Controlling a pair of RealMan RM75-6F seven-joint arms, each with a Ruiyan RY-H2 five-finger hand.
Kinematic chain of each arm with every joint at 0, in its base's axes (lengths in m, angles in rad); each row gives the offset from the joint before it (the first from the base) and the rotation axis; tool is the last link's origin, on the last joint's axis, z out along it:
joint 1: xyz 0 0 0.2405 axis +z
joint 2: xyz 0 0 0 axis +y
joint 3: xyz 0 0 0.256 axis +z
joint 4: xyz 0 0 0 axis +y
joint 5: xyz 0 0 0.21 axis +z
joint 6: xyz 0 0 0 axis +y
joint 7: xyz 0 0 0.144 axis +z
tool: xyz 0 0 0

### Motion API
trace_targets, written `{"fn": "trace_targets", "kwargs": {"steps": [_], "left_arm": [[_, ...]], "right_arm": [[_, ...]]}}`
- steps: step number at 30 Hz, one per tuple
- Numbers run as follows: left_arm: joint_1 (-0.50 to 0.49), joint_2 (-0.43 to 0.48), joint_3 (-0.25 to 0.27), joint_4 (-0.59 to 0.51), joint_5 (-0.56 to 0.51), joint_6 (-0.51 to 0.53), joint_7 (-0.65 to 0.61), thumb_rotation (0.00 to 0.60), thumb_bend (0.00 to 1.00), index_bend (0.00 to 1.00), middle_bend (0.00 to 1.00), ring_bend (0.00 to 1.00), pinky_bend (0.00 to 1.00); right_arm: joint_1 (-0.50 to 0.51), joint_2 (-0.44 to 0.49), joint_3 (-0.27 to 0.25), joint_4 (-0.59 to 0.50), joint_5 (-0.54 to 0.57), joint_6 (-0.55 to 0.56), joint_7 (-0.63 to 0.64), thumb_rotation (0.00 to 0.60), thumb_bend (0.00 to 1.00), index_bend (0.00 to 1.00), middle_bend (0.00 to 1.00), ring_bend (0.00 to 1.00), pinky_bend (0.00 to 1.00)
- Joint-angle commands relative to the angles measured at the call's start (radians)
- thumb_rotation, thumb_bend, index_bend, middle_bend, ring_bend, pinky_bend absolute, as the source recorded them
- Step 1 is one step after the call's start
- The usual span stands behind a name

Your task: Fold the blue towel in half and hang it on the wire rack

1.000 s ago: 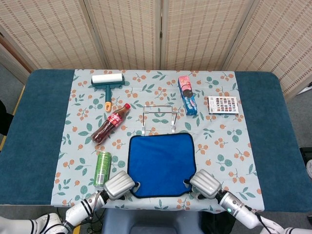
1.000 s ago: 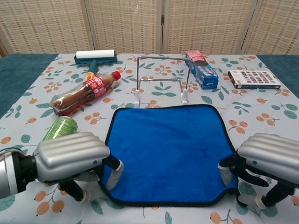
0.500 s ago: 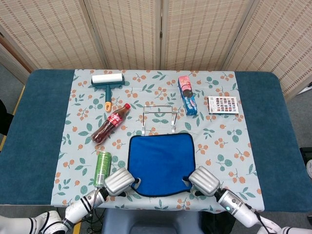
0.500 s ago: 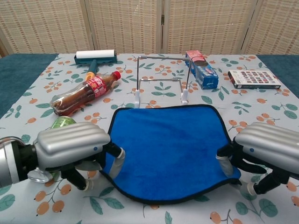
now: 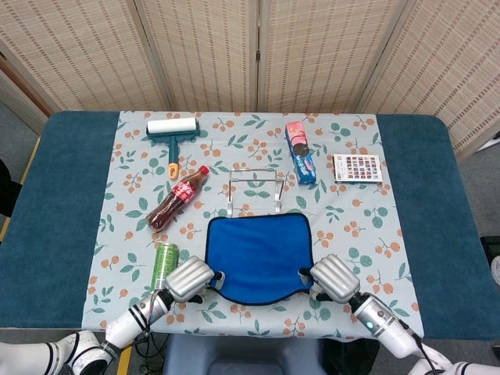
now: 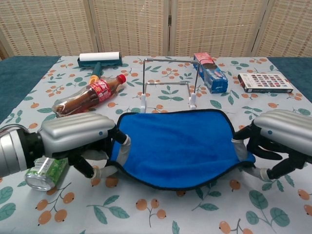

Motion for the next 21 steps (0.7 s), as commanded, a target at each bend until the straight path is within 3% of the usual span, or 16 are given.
{"fn": "trace_targets", "kwargs": {"steps": [1, 21], "left_arm": [[-0.011, 0.010, -0.022, 0.003, -0.024, -0.012, -0.012, 0.600, 0.44, 0.59, 1.00, 0.92, 1.00], [-0.090, -0.002, -0.130, 0.091, -0.214, -0.126, 0.016, 0.600, 0.44, 0.59, 1.00, 0.92, 1.00]], "right_arm": [[0.004, -0.002, 0.023, -0.005, 0.030, -0.008, 0.000, 0.600, 0.41, 0.69, 0.91, 0.88, 1.00], [0.039, -0.046, 0.121, 0.009, 0.194, -0.080, -0.126, 0.600, 0.41, 0.69, 0.90, 0.88, 1.00]]}}
